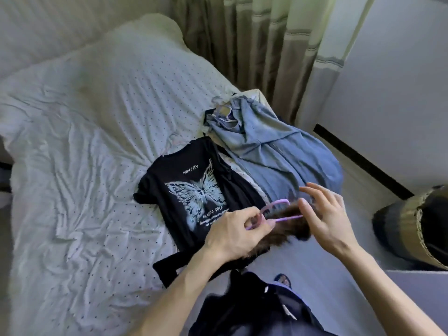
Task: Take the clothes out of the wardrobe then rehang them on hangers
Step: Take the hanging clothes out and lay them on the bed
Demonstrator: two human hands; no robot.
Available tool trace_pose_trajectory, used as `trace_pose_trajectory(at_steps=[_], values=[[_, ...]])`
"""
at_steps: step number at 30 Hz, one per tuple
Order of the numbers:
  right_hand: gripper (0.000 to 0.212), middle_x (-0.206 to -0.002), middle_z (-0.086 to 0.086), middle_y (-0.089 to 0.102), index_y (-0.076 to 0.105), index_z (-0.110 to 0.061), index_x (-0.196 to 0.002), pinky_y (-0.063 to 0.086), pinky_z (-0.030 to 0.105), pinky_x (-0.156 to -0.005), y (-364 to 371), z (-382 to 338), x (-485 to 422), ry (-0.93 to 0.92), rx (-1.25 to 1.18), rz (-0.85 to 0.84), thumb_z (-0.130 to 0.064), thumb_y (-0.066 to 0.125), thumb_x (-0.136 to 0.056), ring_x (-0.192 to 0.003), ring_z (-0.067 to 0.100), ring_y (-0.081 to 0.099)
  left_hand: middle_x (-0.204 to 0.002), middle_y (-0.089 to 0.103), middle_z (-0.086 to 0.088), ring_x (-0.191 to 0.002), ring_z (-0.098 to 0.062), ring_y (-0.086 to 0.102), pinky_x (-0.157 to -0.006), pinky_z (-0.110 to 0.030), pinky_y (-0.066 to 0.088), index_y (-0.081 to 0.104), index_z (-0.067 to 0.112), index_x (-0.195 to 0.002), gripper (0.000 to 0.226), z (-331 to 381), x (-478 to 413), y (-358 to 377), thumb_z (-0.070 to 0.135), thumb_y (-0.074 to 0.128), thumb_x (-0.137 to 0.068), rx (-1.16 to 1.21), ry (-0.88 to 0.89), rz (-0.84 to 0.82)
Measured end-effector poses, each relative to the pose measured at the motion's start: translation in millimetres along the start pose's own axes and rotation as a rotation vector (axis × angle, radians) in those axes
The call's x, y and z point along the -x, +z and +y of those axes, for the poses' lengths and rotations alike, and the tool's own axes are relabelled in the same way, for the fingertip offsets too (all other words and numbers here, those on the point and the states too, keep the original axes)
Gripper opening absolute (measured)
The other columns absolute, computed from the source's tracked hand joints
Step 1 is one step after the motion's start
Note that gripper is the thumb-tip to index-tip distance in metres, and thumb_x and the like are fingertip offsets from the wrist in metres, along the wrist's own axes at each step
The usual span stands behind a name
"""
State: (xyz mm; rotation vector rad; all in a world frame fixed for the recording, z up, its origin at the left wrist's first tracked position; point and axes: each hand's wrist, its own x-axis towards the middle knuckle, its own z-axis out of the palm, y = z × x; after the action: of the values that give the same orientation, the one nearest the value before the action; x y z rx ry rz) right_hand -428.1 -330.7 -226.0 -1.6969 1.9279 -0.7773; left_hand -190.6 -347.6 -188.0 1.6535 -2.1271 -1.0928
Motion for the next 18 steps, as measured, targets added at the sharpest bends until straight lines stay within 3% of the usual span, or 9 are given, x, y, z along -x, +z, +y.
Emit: trace_pose_trajectory(at_steps=[2,5,7,12,14,16,18], values=[[0.05,-0.132,-0.003,0.06,0.067,-0.02,-0.121,0.03,0.032,-0.109,10.0,8.7,-15.3,0.023,-0.004,-0.133,-0.055,0.036,-0.101,-0.131,0.02,0.044,-0.055,0.047,0.011,-0.052,-0.008,0.045,-0.053,-0.031,0.039,0.058,0.031,-0.081,0.049,-11.7,5.6,-11.0,0.078,0.05,-0.078,-0.015,-0.029,0.047],[0.069,-0.09,0.003,0.07,0.068,-0.013,-0.084,0.043,0.031,-0.085,22.8,11.3,-30.8,0.152,-0.158,-0.271,-0.069,0.03,-0.097,-0.095,0.025,0.061,-0.052,0.047,0.015,-0.05,-0.005,0.045,-0.051,-0.024,0.032,0.061,0.03,-0.076,0.045,-27.3,16.9,-24.5,0.074,0.056,-0.079,0.068,-0.096,0.084],[0.077,-0.076,-0.003,0.068,0.067,-0.012,-0.077,0.045,0.027,-0.076,28.2,12.7,-38.1,0.234,-0.233,-0.274,-0.08,0.033,-0.089,-0.081,0.02,0.06,-0.052,0.048,0.014,-0.049,-0.004,0.044,-0.052,-0.025,0.034,0.064,0.03,-0.073,0.039,-34.5,25.9,-29.4,0.069,0.063,-0.081,0.141,-0.127,0.094],[0.085,-0.112,0.007,0.073,0.075,-0.02,-0.102,0.05,0.039,-0.077,48.5,15.6,-66.7,0.478,-0.709,-0.386,-0.093,0.042,-0.071,-0.105,0.023,0.067,-0.049,0.049,0.008,-0.049,-0.006,0.038,-0.052,-0.022,0.03,0.074,0.023,-0.071,0.035,-42.9,34.3,-50.0,0.056,0.072,-0.082,0.38,-0.159,0.134],[0.088,-0.117,0.008,0.072,0.078,-0.022,-0.102,0.048,0.037,-0.09,56.3,22.0,-75.7,0.554,-0.902,-0.452,-0.095,0.051,-0.062,-0.108,0.021,0.068,-0.054,0.055,-0.004,-0.054,-0.009,0.041,-0.056,-0.023,0.032,0.078,0.024,-0.073,0.035,-44.4,28.8,-63.8,0.058,0.073,-0.08,0.427,-0.173,0.181],[0.087,-0.122,0.001,0.071,0.078,-0.029,-0.106,0.043,0.035,-0.099,64.1,29.6,-79.1,0.541,-0.953,-0.514,-0.097,0.049,-0.06,-0.112,0.014,0.067,-0.053,0.048,-0.002,-0.054,-0.01,0.04,-0.056,-0.024,0.031,0.078,0.023,-0.073,0.041,-46.0,20.3,-78.3,0.063,0.072,-0.077,0.432,-0.186,0.269],[0.089,-0.12,-0.004,0.072,0.076,-0.038,-0.11,0.044,0.033,-0.094,72.6,33.3,-80.7,0.52,-0.862,-0.575,-0.101,0.036,-0.061,-0.109,0.014,0.068,-0.053,0.039,0.007,-0.052,-0.009,0.036,-0.053,-0.019,0.029,0.078,0.021,-0.075,0.043,-48.2,8.6,-93.5,0.063,0.073,-0.076,0.444,-0.181,0.347]])
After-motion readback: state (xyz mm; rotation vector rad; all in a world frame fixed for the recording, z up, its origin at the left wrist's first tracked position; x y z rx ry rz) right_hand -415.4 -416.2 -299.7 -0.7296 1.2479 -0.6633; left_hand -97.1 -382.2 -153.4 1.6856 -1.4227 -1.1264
